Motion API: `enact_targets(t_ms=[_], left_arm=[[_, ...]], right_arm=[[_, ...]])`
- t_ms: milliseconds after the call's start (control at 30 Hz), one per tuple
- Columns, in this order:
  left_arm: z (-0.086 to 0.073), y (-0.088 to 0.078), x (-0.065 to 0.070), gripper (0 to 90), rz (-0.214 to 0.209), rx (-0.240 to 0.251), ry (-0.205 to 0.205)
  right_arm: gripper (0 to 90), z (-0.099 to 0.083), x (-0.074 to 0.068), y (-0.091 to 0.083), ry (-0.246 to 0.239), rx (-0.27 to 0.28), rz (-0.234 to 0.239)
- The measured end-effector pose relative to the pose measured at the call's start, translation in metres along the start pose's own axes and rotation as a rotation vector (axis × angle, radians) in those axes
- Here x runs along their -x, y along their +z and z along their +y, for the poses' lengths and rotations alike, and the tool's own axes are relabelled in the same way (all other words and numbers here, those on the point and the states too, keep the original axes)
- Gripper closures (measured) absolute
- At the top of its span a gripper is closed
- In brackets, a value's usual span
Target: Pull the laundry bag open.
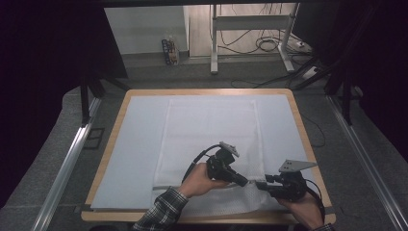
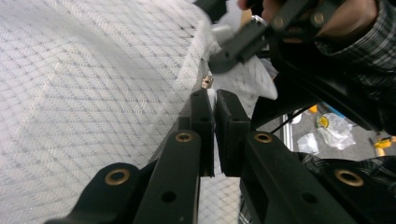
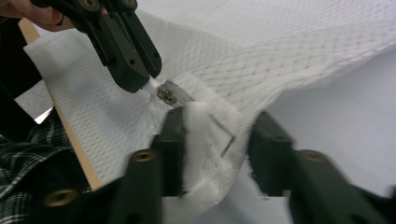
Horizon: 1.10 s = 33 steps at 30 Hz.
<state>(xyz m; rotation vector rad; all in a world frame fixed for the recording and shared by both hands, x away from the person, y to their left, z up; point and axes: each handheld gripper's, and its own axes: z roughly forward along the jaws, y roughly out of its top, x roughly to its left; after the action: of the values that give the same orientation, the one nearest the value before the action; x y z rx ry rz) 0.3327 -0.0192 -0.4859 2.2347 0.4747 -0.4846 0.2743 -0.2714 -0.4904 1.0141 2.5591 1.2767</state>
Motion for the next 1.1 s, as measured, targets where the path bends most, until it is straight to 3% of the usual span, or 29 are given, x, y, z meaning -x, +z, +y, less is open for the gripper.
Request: enact_targets(t_ms=[33,67,100,167,300,433,633,667,700,1033,1100], left_arm=[[-0.001,0.001,0.0,87.2,0.01,-0.004,0.0],[-0.001,0.001,0.0,87.1,0.01,-0.004,0.0],[-0.001,0.003,0.0,87.2,0.026,-0.005,0.004],[-0.002,0.005,0.0,87.2,0.041,-0.007,0.008],[-0.004,0.007,0.002,87.5,0.077,0.003,0.026],[-0.005,0.005,0.004,87.6,0.084,0.009,0.033],[-0.007,0.004,0.005,87.7,0.107,-0.003,0.046],[-0.007,0.004,0.005,87.7,0.124,-0.014,0.05],[-0.01,0.002,0.003,87.7,0.104,0.001,0.034],[-0.016,-0.002,0.003,87.6,0.112,0.003,0.023],[-0.018,-0.003,0.003,87.7,0.119,-0.001,0.02]], right_arm=[[74.5,0.0,0.0,-0.001,-0.001,0.006,0.0],[74.5,0.0,0.0,-0.001,-0.001,0.006,0.0],[82.3,0.0,0.0,-0.004,0.009,0.02,0.015],[84.0,0.001,-0.002,-0.004,-0.003,0.02,0.005],[85.0,0.001,-0.005,-0.004,-0.019,0.002,-0.038],[85.3,0.001,-0.007,-0.005,-0.029,-0.01,-0.058],[85.4,0.002,-0.009,-0.004,-0.038,-0.016,-0.069],[85.5,0.001,-0.01,-0.004,-0.04,-0.024,-0.09],[85.5,0.0,-0.008,-0.005,-0.036,-0.026,-0.096],[85.5,0.0,-0.01,-0.004,-0.043,-0.03,-0.09],[85.5,-0.001,-0.01,-0.004,-0.042,-0.038,-0.109]])
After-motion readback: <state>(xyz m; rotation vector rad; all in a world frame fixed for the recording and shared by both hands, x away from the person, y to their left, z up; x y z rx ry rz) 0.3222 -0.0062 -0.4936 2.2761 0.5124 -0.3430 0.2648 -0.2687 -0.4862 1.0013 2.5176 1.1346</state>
